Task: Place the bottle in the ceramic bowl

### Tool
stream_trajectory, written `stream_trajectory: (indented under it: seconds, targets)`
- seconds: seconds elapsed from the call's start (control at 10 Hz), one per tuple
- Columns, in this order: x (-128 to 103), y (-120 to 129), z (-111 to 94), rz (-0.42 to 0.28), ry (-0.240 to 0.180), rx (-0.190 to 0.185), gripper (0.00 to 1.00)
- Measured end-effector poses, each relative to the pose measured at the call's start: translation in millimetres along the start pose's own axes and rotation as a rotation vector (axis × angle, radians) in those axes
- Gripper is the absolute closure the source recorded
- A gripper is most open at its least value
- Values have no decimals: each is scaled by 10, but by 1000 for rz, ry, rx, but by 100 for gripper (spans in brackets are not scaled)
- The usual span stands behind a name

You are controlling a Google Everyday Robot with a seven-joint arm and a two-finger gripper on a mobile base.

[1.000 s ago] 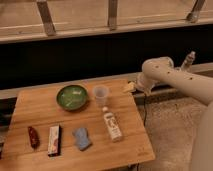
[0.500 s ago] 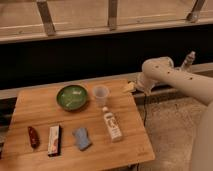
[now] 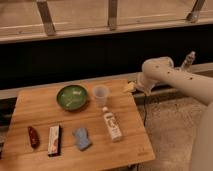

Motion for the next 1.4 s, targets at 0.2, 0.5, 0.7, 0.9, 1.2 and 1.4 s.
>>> stream_trajectory:
  seconds: [0.2, 0.5, 0.7, 0.9, 1.2, 1.4]
  targets:
    - [0, -1, 0, 0, 0, 0, 20]
    - [0, 0, 0, 0, 0, 0, 20]
    - [0, 0, 0, 0, 0, 0, 20]
    - [2, 5, -4, -3, -1, 3, 20]
    - [147, 278, 38, -59, 3, -34, 20]
    - [398, 689, 102, -126, 24, -75, 20]
